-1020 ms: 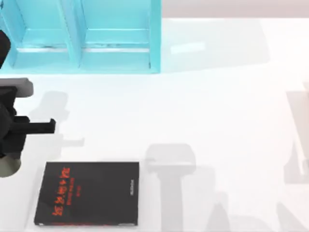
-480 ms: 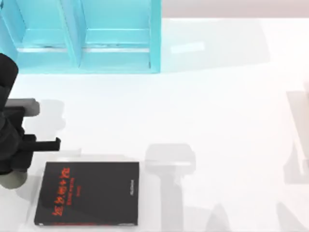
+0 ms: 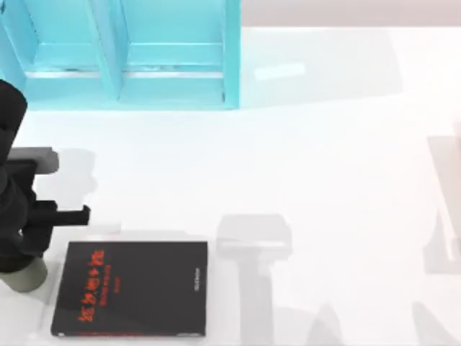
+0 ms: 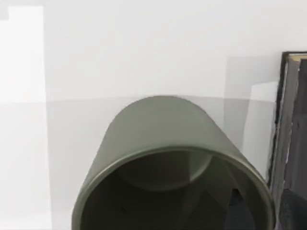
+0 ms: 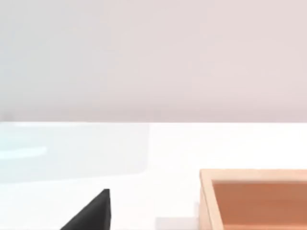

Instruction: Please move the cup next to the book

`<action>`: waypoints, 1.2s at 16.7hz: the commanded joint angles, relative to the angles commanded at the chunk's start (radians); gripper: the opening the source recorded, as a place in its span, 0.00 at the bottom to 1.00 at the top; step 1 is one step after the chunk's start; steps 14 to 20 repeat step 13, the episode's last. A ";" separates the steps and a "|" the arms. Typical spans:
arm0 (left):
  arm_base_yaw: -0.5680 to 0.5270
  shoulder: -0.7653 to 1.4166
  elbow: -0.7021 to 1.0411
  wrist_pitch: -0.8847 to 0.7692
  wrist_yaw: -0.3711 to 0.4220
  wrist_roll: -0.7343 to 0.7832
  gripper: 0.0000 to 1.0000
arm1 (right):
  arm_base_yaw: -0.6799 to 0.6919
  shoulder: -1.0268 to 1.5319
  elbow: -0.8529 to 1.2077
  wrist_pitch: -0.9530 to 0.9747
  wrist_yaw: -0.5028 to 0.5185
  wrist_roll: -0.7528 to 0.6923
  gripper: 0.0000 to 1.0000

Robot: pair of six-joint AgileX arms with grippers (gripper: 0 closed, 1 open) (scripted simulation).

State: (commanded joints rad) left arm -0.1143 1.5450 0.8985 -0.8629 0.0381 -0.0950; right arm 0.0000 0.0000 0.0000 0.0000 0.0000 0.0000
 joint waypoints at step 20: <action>0.000 0.000 0.000 0.000 0.000 0.000 1.00 | 0.000 0.000 0.000 0.000 0.000 0.000 1.00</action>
